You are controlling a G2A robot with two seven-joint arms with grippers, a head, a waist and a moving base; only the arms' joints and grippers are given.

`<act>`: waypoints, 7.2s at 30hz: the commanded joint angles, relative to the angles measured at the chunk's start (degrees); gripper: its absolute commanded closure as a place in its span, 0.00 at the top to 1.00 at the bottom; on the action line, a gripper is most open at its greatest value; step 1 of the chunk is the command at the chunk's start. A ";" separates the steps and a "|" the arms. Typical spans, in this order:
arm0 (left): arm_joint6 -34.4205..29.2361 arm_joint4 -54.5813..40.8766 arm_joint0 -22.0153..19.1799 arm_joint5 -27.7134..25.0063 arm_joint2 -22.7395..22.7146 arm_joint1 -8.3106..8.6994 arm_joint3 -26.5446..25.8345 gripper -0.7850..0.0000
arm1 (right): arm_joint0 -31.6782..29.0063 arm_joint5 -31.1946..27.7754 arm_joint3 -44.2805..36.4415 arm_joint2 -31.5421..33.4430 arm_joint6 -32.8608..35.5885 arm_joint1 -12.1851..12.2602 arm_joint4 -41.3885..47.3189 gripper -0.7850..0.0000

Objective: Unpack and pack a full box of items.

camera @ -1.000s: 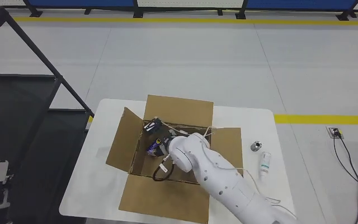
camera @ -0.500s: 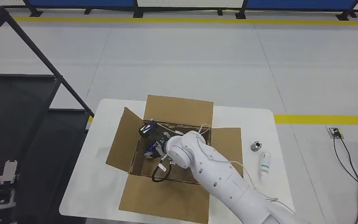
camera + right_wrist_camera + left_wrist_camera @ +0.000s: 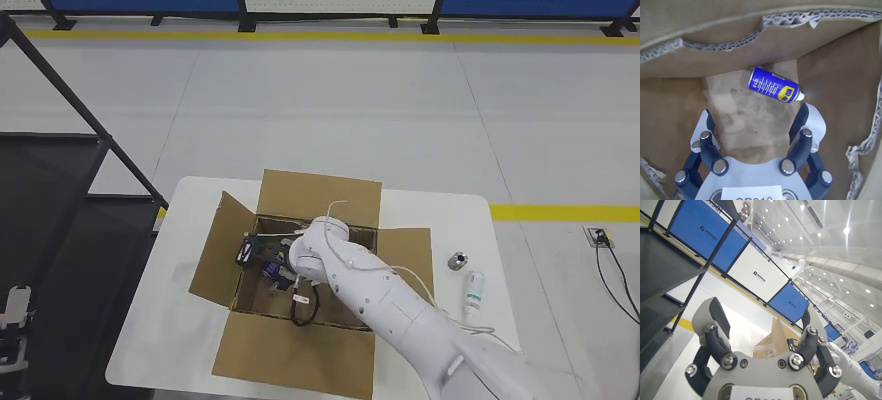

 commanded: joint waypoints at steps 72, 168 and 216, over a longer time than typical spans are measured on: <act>0.51 10.19 -1.09 -3.25 3.24 0.01 0.15 1.00 | -0.15 -0.76 24.86 0.43 -45.29 -6.62 -5.93 1.00; 15.96 73.33 -15.96 -5.53 30.16 3.08 20.21 1.00 | -0.87 -9.44 20.96 2.00 -37.25 -4.97 -14.77 1.00; 17.23 70.62 -16.05 -4.09 29.56 5.07 20.46 1.00 | -2.81 7.31 17.66 5.07 -22.60 -6.64 -10.11 1.00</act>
